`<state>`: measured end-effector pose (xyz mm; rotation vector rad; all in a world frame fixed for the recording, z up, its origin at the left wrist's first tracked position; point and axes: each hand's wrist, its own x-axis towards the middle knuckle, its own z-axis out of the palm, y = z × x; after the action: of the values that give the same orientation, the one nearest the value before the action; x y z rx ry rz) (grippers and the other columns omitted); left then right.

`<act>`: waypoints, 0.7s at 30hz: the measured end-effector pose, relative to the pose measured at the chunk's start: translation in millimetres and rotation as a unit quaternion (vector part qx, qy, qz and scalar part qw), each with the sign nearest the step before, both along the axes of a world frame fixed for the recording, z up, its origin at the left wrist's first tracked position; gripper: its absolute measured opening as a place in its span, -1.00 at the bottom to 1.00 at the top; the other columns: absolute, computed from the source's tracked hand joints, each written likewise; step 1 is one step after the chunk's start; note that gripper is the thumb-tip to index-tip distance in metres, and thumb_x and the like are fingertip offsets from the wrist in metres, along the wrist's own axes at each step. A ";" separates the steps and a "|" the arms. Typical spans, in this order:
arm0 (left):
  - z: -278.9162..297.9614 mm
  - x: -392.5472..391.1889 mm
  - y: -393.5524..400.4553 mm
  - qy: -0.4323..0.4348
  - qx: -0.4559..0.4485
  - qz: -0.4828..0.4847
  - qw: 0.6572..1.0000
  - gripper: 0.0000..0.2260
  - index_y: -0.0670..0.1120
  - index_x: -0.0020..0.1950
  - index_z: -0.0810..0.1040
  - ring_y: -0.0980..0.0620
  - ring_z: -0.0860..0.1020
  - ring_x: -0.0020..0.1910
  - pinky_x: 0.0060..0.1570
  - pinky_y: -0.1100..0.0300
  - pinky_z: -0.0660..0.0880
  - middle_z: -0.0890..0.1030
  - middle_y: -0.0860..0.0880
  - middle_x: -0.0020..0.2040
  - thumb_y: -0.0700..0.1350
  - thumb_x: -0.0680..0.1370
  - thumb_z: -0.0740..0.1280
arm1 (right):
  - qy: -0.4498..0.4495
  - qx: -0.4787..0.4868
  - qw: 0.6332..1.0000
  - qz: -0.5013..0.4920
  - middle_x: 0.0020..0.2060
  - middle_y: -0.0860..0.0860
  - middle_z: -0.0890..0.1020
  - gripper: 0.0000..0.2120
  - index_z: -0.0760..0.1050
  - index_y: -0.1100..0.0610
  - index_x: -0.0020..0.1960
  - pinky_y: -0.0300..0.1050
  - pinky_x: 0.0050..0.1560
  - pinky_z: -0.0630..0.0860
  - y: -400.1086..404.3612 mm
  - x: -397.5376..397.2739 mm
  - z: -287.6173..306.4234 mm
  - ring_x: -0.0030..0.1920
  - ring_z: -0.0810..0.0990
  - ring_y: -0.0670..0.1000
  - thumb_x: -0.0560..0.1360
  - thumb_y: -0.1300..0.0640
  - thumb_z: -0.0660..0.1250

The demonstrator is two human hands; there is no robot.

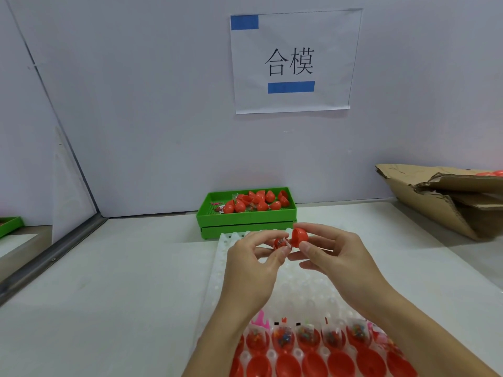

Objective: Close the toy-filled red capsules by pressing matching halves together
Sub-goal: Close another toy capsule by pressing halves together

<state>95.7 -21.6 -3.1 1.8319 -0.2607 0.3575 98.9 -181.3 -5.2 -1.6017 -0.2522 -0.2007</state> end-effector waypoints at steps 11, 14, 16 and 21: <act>1.5 -0.2 0.9 0.020 -0.047 -0.017 0.999 -0.80 0.09 0.03 0.70 0.05 0.70 -0.16 -0.03 0.14 0.65 0.69 0.04 -0.09 -0.18 0.48 0.49 | -0.033 -0.035 0.999 -0.023 -0.17 -0.12 0.74 -0.69 0.62 -0.04 0.12 -0.26 -0.17 0.63 1.4 -2.9 1.2 -0.15 0.72 -0.05 0.43 0.22 0.53; 2.9 -0.6 2.0 0.028 -0.071 -0.042 0.996 -0.81 0.02 0.08 0.70 0.04 0.71 -0.15 -0.05 0.18 0.65 0.70 0.02 -0.10 -0.17 0.49 0.48 | -0.039 -0.023 0.999 -0.025 -0.17 -0.11 0.74 -0.71 0.62 -0.03 0.11 -0.28 -0.20 0.62 0.9 -3.6 2.2 -0.16 0.73 -0.04 0.43 0.18 0.52; 4.3 -1.8 1.0 0.038 -0.094 -0.063 0.993 -0.83 0.00 0.10 0.69 0.07 0.71 -0.11 -0.09 0.26 0.63 0.72 0.06 -0.08 -0.16 0.54 0.42 | -0.040 -0.011 0.999 -0.030 -0.16 -0.09 0.74 -0.72 0.63 -0.01 0.11 -0.29 -0.22 0.61 0.7 -3.8 3.2 -0.17 0.73 -0.04 0.43 0.16 0.52; 4.5 -2.4 0.3 0.049 -0.134 -0.049 0.988 -0.83 -0.04 0.00 0.72 0.02 0.71 -0.10 -0.15 0.26 0.62 0.73 -0.01 -0.11 -0.24 0.59 0.35 | -0.041 -0.013 0.999 -0.031 -0.17 -0.10 0.74 -0.73 0.63 -0.01 0.10 -0.32 -0.22 0.59 0.7 -3.8 4.5 -0.19 0.73 -0.05 0.42 0.14 0.53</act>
<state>93.3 -21.3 1.4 1.5600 -0.2229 0.2210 95.1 -180.6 -0.7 -1.6309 -0.2688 -0.3119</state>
